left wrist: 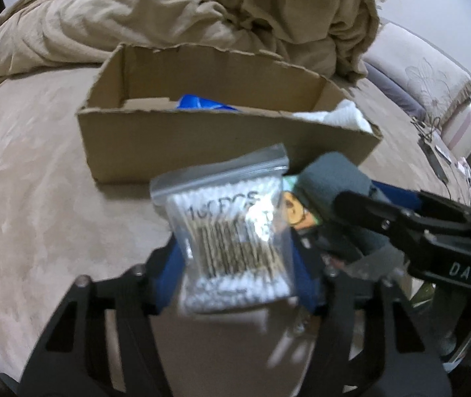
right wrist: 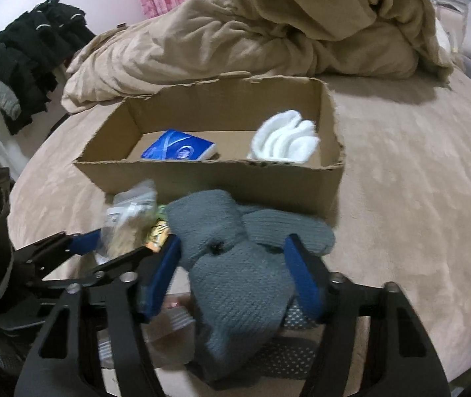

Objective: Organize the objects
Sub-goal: 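Grasp the cotton swab bag with the left tool while the right tool grasps the grey gloves, then lower the cotton swab bag and grey gloves into the box and release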

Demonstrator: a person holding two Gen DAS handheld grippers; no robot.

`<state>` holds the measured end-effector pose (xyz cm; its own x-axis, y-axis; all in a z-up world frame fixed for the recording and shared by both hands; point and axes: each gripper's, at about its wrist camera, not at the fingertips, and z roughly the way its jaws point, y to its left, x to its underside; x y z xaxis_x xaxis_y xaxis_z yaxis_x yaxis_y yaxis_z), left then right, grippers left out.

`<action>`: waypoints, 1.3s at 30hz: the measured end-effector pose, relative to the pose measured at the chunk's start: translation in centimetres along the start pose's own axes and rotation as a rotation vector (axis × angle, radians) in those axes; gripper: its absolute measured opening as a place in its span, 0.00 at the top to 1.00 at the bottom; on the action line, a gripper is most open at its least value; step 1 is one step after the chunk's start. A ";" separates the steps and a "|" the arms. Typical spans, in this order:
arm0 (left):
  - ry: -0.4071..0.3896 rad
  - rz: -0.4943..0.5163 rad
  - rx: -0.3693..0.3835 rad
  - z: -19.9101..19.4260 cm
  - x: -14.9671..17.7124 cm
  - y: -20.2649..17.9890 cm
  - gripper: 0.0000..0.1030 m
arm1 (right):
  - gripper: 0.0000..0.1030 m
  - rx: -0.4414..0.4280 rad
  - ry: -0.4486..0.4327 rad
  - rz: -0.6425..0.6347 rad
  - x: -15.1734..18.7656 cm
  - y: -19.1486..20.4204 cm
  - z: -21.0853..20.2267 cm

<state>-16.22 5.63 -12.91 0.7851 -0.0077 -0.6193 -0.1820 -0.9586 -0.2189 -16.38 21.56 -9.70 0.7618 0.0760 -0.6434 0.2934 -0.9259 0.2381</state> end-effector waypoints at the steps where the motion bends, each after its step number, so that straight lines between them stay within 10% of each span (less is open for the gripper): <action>1: -0.002 0.002 0.000 -0.1 0.1 -0.1 0.49 | 0.44 -0.006 -0.002 0.001 0.0 0.0 0.0; 10: -0.028 -0.002 -0.021 -1.9 0.1 0.0 0.56 | 0.57 -0.003 -0.049 0.004 0.1 -0.2 -1.6; 39: -0.209 0.018 -0.024 -14.8 -3.8 -1.2 0.56 | 0.59 0.020 -0.295 -0.016 -3.9 1.9 -15.5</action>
<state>-10.26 2.60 0.85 0.6418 0.0314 -0.7663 -0.1792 -0.9654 -0.1896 -9.85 25.29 4.55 0.5552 -0.0179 -0.8315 0.2906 -0.9326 0.2141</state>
